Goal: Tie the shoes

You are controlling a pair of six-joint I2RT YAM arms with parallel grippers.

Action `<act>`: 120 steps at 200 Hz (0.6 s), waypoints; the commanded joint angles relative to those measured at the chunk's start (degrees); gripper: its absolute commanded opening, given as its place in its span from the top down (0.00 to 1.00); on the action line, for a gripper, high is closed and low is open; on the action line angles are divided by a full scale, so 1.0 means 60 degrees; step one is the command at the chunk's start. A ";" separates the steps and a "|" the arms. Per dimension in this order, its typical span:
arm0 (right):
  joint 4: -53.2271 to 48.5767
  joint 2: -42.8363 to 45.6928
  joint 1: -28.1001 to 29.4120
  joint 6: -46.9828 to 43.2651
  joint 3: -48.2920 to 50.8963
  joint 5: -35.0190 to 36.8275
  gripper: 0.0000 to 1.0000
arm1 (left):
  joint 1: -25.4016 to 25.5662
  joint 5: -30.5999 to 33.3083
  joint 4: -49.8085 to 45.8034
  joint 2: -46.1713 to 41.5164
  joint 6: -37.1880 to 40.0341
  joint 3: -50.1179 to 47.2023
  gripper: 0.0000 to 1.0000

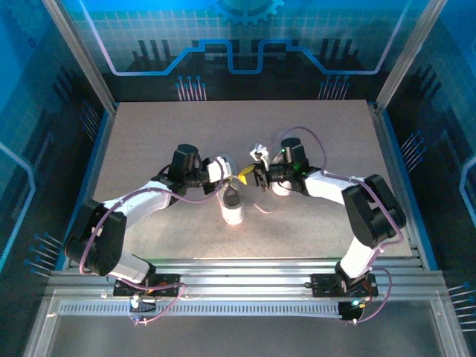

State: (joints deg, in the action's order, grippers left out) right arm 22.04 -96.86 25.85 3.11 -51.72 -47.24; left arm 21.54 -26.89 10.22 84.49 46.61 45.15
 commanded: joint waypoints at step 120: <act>-0.1420 -0.0135 0.0465 -0.1582 -0.0431 0.1028 0.50 | -0.0250 -0.1227 -0.0921 -0.0020 0.0281 0.0543 1.00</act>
State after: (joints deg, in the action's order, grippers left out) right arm 15.40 -95.61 28.18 -2.07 -51.37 -41.93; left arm 20.69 -29.34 8.40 84.49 46.85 45.39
